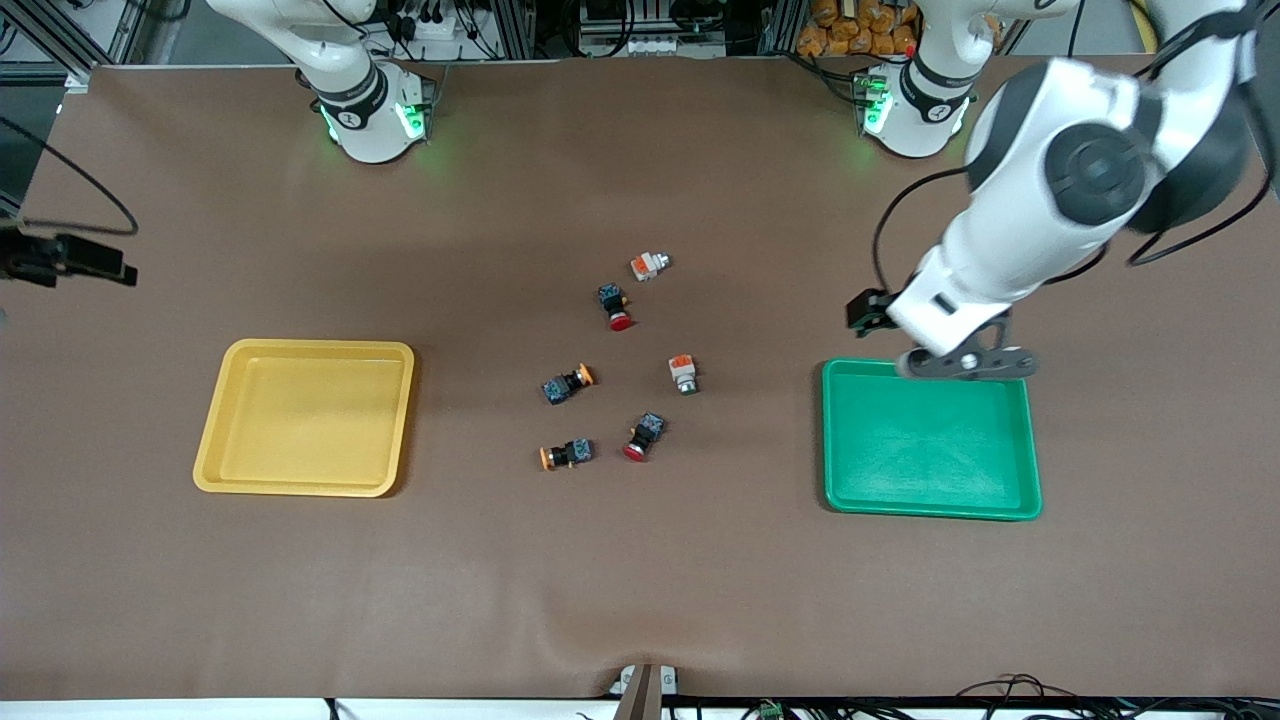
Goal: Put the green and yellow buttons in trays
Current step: 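Reach the left gripper over the green-capped button among the switches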
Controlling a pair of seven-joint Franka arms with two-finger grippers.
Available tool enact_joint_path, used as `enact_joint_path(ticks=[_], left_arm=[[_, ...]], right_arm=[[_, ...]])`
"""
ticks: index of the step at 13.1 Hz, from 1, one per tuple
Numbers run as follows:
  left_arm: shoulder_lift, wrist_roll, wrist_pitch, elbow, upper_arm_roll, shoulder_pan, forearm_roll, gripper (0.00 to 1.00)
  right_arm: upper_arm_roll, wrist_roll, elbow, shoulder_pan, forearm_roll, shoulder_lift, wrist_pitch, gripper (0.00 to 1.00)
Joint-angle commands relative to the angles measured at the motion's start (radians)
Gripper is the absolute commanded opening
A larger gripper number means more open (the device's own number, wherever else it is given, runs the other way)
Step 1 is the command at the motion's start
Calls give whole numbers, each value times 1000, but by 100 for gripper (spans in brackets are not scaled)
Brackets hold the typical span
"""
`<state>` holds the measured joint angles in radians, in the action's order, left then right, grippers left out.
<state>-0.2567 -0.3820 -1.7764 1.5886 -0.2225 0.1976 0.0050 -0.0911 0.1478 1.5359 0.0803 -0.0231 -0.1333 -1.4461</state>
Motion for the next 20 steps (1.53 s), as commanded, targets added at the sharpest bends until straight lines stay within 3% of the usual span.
enact_joint_path(ticks=[1, 4, 7, 11, 14, 20], left_arm=[[-137, -95, -21, -116, 2, 81, -2, 100], [-292, -259, -112, -228, 8, 169, -2, 100], [-384, -313, -216, -249, 15, 229, 3, 100], [-438, -322, -290, -248, 60, 308, 13, 100], [-487, -414, -317, -243, 89, 393, 122, 100], [-539, -523, -422, -193, 89, 436, 124, 100]], right_arm=[[11, 12, -28, 21, 2, -37, 4, 100], [11, -33, -29, 19, -9, -38, 15, 100], [19, -244, -25, -16, -21, -37, 32, 100], [19, -332, -10, -19, -133, -42, 41, 100], [19, -332, -8, -36, -143, -67, 29, 100], [21, -394, 29, -152, -188, -163, -57, 100]])
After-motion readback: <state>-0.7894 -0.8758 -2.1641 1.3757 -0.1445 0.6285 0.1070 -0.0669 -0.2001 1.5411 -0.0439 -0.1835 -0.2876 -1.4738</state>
